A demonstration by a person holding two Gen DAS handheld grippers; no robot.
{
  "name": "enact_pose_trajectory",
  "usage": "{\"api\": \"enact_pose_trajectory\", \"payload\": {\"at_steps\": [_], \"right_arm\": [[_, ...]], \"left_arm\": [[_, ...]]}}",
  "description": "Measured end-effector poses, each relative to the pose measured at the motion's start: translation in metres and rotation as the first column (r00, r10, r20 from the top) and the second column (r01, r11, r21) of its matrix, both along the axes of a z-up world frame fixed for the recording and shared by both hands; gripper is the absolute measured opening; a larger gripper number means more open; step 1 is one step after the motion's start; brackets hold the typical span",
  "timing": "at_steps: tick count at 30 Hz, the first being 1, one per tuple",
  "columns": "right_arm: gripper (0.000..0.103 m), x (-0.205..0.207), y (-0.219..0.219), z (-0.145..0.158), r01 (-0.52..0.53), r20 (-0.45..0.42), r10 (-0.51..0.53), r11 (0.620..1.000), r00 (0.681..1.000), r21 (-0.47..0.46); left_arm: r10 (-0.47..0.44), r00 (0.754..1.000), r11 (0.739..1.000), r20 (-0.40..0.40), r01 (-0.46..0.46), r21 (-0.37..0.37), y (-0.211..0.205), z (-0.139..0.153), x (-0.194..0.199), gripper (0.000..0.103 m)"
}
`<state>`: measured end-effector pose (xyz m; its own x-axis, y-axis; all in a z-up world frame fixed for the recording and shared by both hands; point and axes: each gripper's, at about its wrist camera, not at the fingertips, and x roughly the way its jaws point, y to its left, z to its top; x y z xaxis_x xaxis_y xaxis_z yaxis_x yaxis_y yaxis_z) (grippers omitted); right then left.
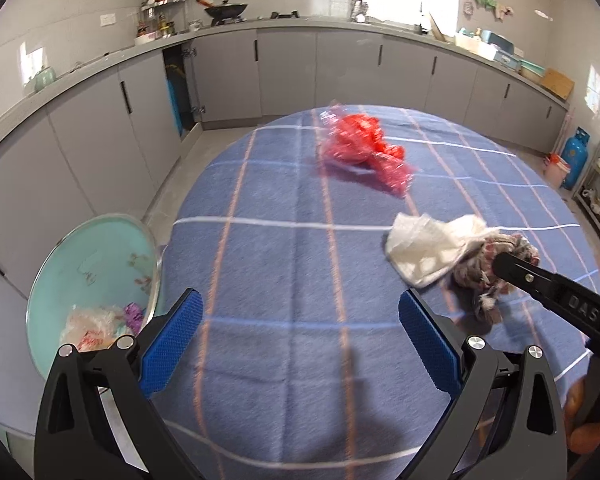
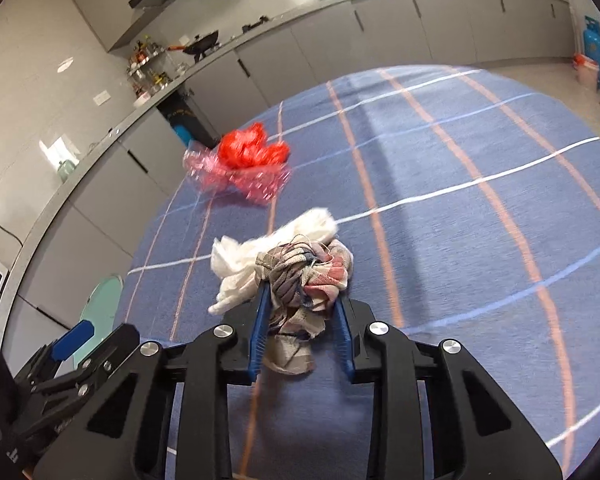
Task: Collect trash
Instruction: 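Grasp the checkered rag with the right tool, then grasp the white cloth with the left tool while the right tool holds the rag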
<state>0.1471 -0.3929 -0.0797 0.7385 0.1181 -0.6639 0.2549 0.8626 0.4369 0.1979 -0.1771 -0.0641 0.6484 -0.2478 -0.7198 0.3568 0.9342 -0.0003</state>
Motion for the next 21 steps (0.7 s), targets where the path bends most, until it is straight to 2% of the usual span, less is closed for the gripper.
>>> {"api": "enact_pose_trajectory", "payload": {"at_steps": [4, 7, 12, 15, 18, 19, 21], "right_arm": [[0.030, -0.014, -0.022, 0.008, 0.077, 0.026, -0.077, 0.997, 0.997, -0.007], [0.030, -0.020, -0.037, 0.011, 0.145, 0.030, -0.143, 0.988, 0.989, -0.062], [0.030, -0.027, -0.053, 0.009, 0.181, 0.030, -0.179, 0.980, 0.983, -0.085], [0.030, -0.028, -0.053, 0.005, 0.189, 0.024, -0.187, 0.978, 0.982, -0.086], [0.030, -0.027, -0.055, 0.001, 0.189, 0.011, -0.189, 0.979, 0.982, -0.073], [0.030, -0.027, -0.055, 0.000, 0.188, 0.007, -0.188, 0.980, 0.982, -0.070], [0.030, -0.026, -0.055, -0.001, 0.185, 0.003, -0.185, 0.981, 0.983, -0.066]], "left_arm": [[-0.050, 0.998, 0.999, 0.025, 0.050, -0.005, -0.021, 0.004, 0.002, 0.096], [-0.095, 0.995, 0.995, 0.033, 0.096, -0.022, -0.042, 0.006, 0.005, 0.096], [-0.170, 0.984, 0.985, 0.046, 0.171, -0.025, -0.080, 0.000, 0.014, 0.095], [-0.209, 0.978, 0.978, -0.004, 0.209, -0.027, -0.103, -0.013, 0.023, 0.089], [-0.229, 0.971, 0.973, -0.070, 0.228, -0.016, -0.119, -0.028, 0.029, 0.078], [-0.230, 0.967, 0.973, -0.113, 0.230, -0.012, -0.124, -0.034, 0.033, 0.074], [-0.220, 0.966, 0.976, -0.137, 0.218, -0.030, -0.124, -0.037, 0.037, 0.068]]}}
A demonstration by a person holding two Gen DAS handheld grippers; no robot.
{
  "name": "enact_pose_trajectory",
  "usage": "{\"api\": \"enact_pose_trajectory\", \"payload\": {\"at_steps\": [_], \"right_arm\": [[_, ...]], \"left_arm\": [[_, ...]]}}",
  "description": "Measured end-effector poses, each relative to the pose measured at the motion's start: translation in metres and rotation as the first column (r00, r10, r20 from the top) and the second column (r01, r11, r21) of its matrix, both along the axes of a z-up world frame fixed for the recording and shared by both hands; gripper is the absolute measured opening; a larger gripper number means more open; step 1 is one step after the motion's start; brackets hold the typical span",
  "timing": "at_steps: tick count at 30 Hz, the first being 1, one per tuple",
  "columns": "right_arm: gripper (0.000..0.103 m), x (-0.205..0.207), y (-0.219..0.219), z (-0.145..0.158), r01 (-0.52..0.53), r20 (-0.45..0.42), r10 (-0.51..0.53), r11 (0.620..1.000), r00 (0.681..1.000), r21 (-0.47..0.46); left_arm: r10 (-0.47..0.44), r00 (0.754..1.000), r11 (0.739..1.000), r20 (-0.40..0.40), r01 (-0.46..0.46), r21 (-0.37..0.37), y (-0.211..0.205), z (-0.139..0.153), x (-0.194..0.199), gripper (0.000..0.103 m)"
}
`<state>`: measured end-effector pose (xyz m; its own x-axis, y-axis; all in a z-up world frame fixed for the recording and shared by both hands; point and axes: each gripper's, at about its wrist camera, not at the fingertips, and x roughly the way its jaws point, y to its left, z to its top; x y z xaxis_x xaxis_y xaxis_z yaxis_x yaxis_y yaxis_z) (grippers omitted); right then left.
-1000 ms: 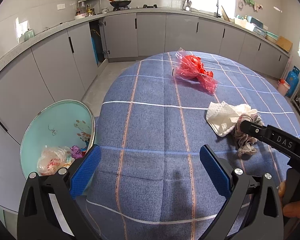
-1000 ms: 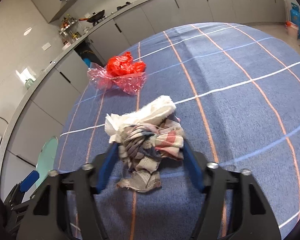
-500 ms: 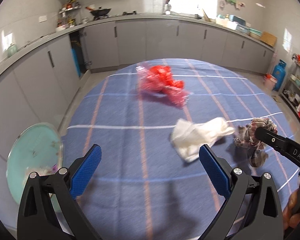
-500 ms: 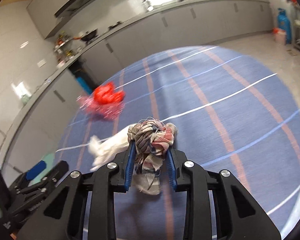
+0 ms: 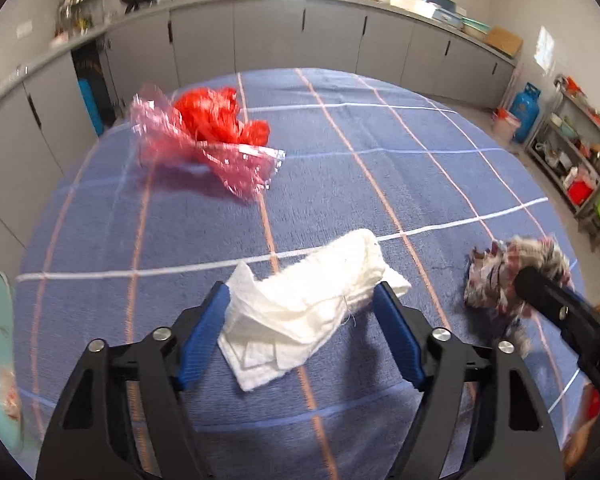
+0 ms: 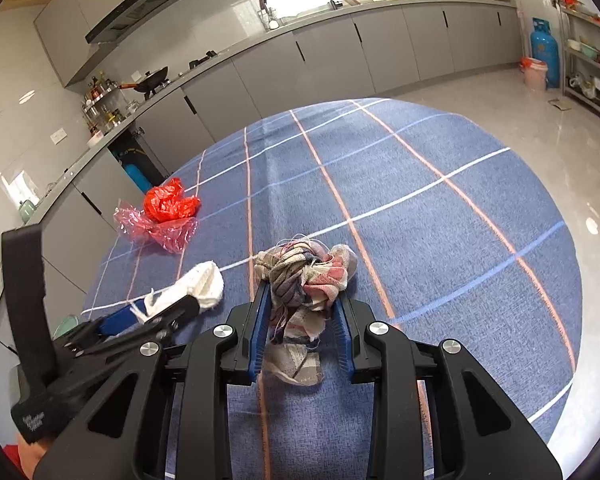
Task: Collect trash
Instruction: 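Grasp the white cloth with the left tool while the right tool holds the rag, then carry the white cloth and checkered rag in both tools over the teal bin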
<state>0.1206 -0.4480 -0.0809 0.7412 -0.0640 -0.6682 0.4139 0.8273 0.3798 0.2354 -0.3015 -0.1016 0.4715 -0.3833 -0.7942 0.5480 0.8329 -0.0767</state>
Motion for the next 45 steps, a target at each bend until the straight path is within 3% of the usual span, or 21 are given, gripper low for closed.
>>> {"api": "enact_pose_trajectory", "payload": {"at_steps": [7, 14, 20, 30, 45], "right_arm": [[0.030, 0.000, 0.004, 0.000, -0.001, -0.003, 0.001, 1.000, 1.000, 0.005], [0.030, -0.007, 0.015, 0.012, -0.016, 0.029, 0.017, 1.000, 0.999, -0.023], [0.030, -0.003, 0.040, 0.022, -0.063, 0.051, 0.065, 0.997, 0.997, -0.033], [0.030, 0.015, 0.101, 0.033, -0.195, 0.063, 0.198, 0.979, 0.978, -0.056], [0.030, 0.034, 0.184, 0.049, -0.353, 0.072, 0.362, 0.929, 0.930, -0.106]], "left_arm": [[-0.012, 1.000, 1.000, 0.022, 0.013, -0.012, 0.003, 0.002, -0.004, 0.021], [0.009, 0.999, 0.999, 0.037, -0.007, -0.051, 0.027, 0.015, -0.016, 0.020], [0.079, 0.994, 0.994, 0.071, -0.074, -0.075, 0.075, 0.035, -0.027, 0.020], [0.232, 0.966, 0.972, 0.117, -0.224, -0.078, 0.147, 0.050, -0.033, 0.020], [0.362, 0.925, 0.930, 0.120, -0.350, -0.110, 0.227, 0.058, -0.034, 0.020]]}}
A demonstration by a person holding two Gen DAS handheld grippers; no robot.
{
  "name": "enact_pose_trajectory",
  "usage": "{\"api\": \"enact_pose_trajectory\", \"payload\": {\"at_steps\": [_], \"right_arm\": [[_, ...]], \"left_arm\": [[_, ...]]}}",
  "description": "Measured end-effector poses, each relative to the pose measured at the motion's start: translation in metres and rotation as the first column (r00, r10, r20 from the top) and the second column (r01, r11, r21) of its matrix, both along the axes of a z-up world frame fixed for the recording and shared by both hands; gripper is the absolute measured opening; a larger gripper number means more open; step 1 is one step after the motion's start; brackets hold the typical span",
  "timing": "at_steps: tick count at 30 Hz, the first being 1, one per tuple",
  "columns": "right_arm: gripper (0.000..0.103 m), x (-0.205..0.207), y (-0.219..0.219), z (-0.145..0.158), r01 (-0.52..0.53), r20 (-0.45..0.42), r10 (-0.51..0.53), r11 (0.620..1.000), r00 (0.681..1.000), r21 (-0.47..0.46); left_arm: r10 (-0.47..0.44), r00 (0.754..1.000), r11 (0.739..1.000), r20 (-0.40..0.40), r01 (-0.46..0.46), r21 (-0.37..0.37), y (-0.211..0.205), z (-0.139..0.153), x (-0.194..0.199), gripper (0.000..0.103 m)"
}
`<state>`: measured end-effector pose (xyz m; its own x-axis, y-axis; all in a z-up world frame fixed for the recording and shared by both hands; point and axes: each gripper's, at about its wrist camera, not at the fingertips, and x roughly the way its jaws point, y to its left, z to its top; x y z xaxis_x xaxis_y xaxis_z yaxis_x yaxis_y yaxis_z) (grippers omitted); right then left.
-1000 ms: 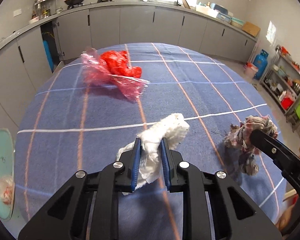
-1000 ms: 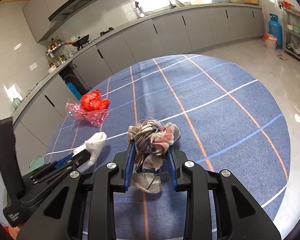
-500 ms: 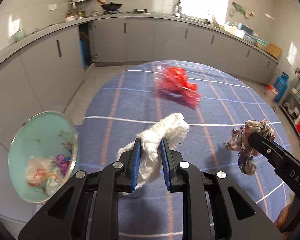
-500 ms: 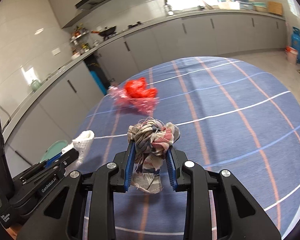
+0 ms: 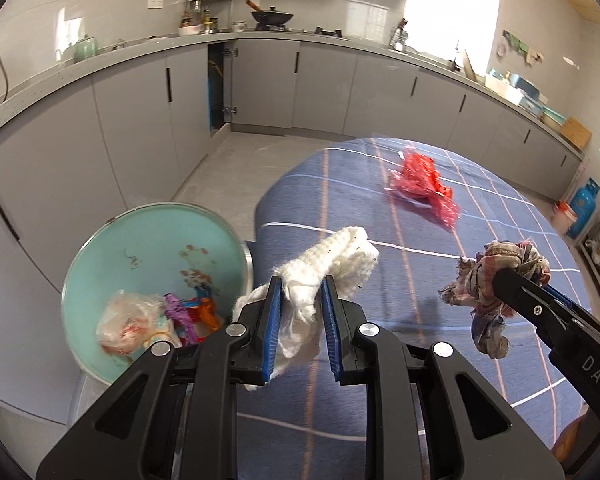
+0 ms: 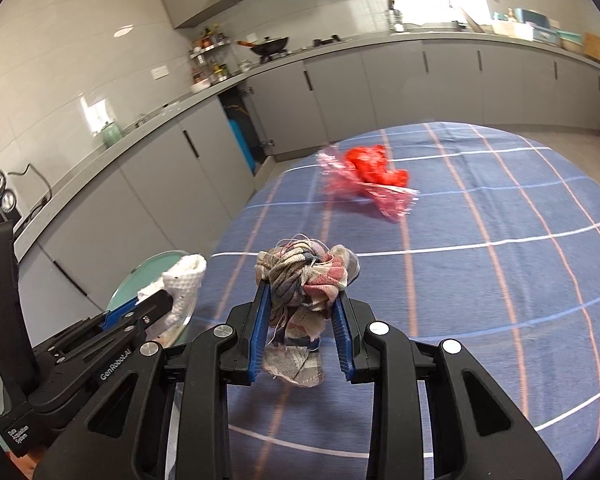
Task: Collect trash
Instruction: 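Carry the white cloth and checkered rag in both tools over the teal bin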
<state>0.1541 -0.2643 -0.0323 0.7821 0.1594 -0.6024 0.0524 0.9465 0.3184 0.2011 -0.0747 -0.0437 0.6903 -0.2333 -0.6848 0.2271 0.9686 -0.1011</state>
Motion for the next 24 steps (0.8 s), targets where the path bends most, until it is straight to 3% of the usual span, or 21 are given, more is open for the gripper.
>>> {"api": "enact_pose_trajectory", "payload": {"at_steps": [24], "right_arm": [[0.030, 0.021, 0.105, 0.011, -0.212, 0.010, 0.213, 0.977, 0.977, -0.034]], "left_arm": [[0.175, 0.984, 0.984, -0.004, -0.175, -0.035, 0.094, -0.005, 0.003, 0.020]]}}
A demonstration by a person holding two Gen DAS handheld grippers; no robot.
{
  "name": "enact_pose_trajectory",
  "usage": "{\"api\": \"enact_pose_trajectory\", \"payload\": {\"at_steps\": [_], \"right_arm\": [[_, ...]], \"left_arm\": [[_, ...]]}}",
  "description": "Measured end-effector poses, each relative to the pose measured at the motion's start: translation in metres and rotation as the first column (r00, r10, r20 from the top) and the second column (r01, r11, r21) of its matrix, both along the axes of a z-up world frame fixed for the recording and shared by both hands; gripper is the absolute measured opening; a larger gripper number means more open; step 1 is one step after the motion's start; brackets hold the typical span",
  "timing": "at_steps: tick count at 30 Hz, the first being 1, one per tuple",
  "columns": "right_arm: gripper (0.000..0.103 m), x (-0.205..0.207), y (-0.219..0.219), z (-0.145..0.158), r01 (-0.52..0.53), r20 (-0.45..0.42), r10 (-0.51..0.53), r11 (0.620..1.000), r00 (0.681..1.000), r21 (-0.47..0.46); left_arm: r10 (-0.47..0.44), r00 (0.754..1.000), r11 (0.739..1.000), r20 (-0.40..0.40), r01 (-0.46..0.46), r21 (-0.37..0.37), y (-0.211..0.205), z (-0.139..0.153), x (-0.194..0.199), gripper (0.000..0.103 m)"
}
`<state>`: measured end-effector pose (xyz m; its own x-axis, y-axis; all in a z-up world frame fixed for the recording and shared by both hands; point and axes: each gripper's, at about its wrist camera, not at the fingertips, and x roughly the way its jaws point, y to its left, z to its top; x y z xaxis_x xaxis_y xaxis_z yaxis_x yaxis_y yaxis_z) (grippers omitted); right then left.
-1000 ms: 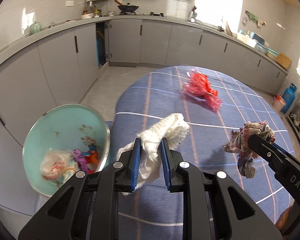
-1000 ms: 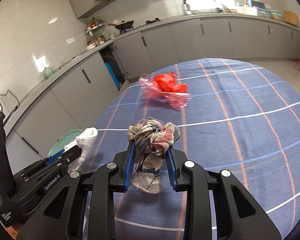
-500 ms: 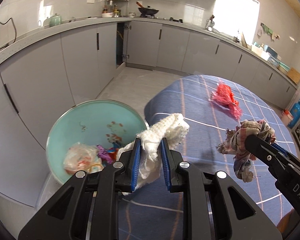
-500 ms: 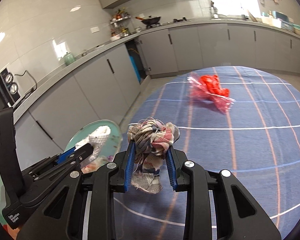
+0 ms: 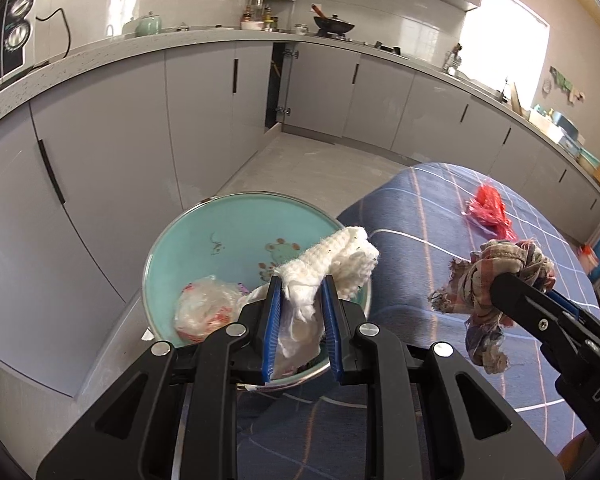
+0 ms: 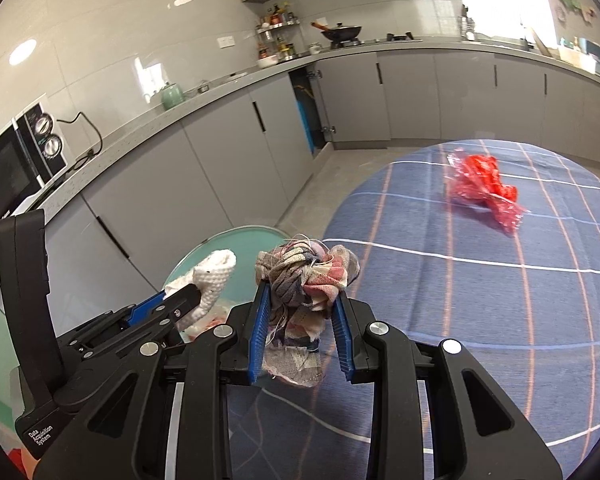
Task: Collect trash
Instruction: 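Carry the white cloth and checkered rag in both tools over the teal bin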
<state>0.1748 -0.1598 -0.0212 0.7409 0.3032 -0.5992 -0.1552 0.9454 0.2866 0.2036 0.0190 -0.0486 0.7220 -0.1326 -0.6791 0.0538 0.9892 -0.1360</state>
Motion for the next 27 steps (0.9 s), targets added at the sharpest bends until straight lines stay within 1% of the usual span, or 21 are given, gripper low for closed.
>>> {"api": "enact_pose_trajectory", "payload": {"at_steps": [10, 27], "right_arm": [[0.030, 0.010, 0.029, -0.001, -0.057, -0.009, 0.057, 0.998, 0.998, -0.006], [0.030, 0.034, 0.057, -0.006, -0.093, -0.026, 0.093, 0.996, 0.995, -0.007]], "left_arm": [[0.044, 0.999, 0.999, -0.012, -0.045, -0.013, 0.022, -0.006, 0.006, 0.020], [0.099, 0.994, 0.995, -0.039, -0.100, -0.021, 0.046, -0.016, 0.027, 0.020]]}}
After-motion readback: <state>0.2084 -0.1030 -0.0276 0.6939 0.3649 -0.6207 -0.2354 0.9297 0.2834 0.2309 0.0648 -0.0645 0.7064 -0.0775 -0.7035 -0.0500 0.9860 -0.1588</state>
